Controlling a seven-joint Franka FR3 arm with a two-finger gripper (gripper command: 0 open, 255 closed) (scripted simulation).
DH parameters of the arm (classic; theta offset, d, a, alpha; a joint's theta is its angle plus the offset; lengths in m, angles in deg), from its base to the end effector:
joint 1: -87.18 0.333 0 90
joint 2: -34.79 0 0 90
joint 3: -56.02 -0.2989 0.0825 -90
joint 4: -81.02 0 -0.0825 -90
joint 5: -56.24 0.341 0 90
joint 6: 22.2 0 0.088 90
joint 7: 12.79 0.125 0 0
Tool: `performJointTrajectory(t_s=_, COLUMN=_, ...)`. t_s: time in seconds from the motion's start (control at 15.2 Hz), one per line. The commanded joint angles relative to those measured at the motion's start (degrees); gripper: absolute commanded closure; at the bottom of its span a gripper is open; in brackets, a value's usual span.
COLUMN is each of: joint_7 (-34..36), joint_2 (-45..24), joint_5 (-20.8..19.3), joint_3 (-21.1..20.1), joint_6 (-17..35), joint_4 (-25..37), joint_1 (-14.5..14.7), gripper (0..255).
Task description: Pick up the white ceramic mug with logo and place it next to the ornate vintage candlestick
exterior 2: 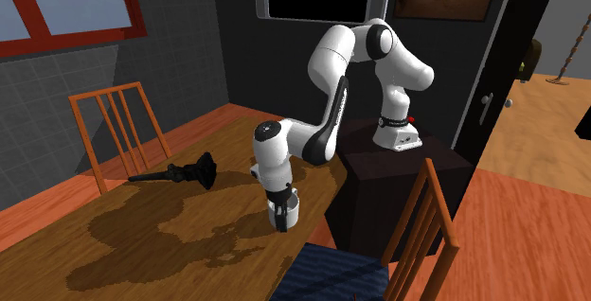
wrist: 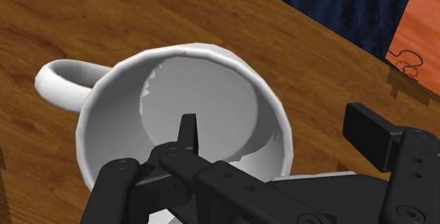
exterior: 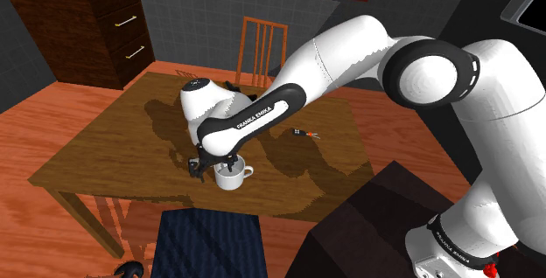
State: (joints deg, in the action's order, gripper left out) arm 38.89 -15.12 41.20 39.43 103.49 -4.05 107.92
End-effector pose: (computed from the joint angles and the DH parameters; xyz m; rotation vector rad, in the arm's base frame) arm 0.5427 0.3641 0.1584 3.0595 -0.2579 -0.1562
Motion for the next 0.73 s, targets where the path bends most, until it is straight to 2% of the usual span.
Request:
performJointTrajectory(t_s=0.0, joint_7=0.0, joint_2=0.0, joint_5=0.0, joint_3=0.0, joint_6=0.0, joint_4=0.0, joint_1=0.0, gripper=0)
performJointTrajectory(t_s=0.2, joint_7=0.0, joint_2=0.0, joint_5=0.0, joint_3=0.0, joint_6=0.0, joint_4=0.0, joint_1=0.0, gripper=0)
performJointTrajectory(t_s=0.26, joint_7=0.0, joint_2=0.0, joint_5=0.0, joint_3=0.0, joint_6=0.0, joint_4=0.0, joint_1=0.0, gripper=255)
performJointTrajectory(t_s=0.66, joint_7=0.0, joint_2=0.0, joint_5=0.0, joint_3=0.0, joint_6=0.0, joint_4=0.0, joint_1=0.0, gripper=255)
